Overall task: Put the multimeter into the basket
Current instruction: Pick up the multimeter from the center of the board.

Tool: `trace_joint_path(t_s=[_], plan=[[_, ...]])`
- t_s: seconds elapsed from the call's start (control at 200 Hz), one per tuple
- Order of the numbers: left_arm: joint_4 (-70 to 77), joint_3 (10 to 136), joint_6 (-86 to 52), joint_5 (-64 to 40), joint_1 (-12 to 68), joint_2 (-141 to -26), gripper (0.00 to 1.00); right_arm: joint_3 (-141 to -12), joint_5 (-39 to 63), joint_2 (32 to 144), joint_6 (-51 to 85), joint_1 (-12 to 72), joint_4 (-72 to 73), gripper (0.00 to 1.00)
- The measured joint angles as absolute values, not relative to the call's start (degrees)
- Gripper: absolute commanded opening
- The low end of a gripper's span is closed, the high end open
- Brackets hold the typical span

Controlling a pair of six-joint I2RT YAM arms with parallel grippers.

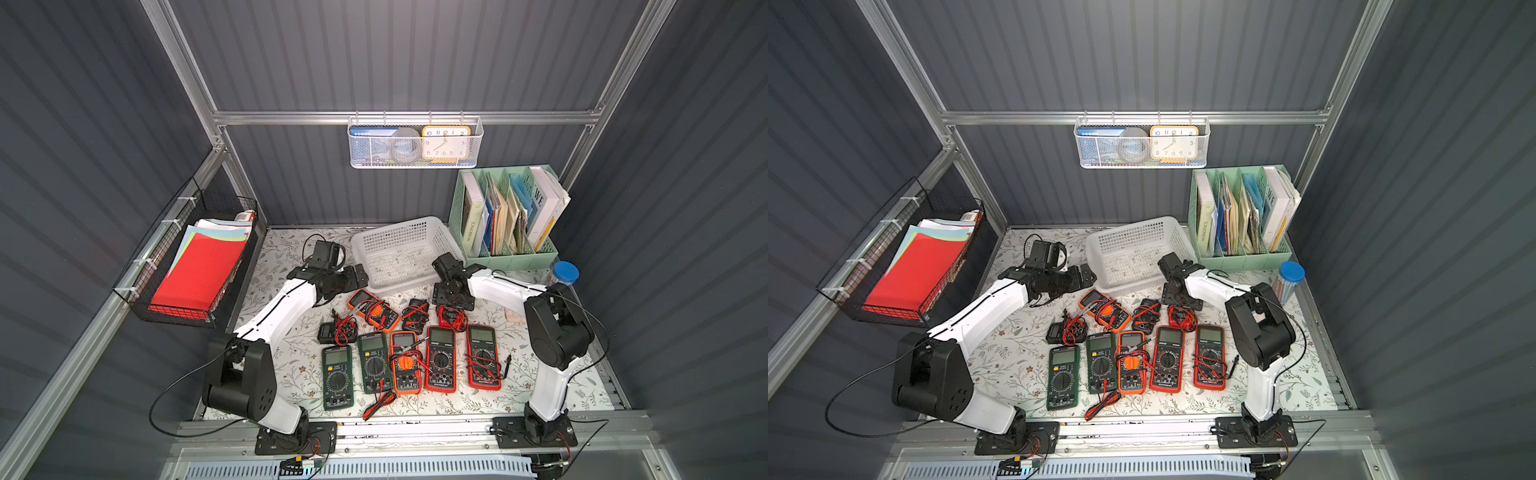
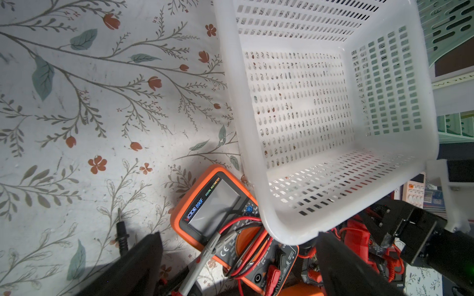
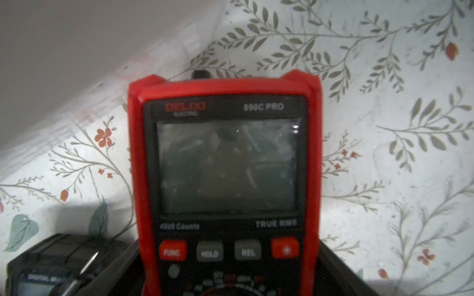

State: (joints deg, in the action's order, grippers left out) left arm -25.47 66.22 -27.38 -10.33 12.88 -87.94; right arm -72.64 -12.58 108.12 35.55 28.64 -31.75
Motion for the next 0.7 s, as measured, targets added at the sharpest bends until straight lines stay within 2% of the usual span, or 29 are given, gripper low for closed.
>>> trace_joint_path(t_s=[0.11, 0.37, 0.7], plan=[[-25.5, 66.2, -27.4, -10.3, 12.9, -87.9, 0.99, -70.5, -12.3, 106.5, 35.6, 28.6, -30.0, 0.57], [-25.6, 66.3, -27.4, -10.3, 13.2, -87.9, 0.99, -66.4, -11.9, 101.3, 35.7, 28.6, -31.0, 0.50], [-26.7, 68.1, -27.4, -10.3, 13.3, -87.9, 0.99, -66.0, -12.4, 90.9, 34.8, 28.6, -33.4, 0.49]])
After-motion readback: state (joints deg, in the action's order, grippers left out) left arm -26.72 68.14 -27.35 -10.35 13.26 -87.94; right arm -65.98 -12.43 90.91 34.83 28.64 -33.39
